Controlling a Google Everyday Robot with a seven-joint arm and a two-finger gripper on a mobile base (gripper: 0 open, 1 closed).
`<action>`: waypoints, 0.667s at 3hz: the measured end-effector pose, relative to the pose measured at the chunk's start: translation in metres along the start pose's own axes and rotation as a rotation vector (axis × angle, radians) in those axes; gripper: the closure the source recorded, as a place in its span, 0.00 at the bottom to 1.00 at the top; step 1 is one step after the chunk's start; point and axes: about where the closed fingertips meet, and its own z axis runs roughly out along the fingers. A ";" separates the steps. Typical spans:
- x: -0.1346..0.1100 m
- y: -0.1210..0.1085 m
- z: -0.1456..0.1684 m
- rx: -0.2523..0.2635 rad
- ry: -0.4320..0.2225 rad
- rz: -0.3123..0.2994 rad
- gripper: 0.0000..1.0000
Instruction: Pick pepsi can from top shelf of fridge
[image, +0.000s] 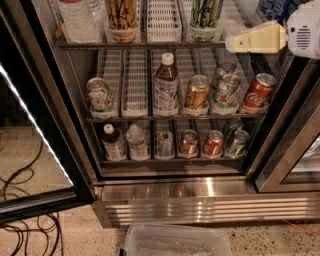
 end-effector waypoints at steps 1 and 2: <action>-0.009 -0.001 0.007 0.011 -0.036 0.003 0.00; -0.009 -0.011 0.004 0.080 -0.048 -0.001 0.10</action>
Offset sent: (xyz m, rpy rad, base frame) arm 0.0150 -0.0236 0.0066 -0.0083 -0.0961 -0.1662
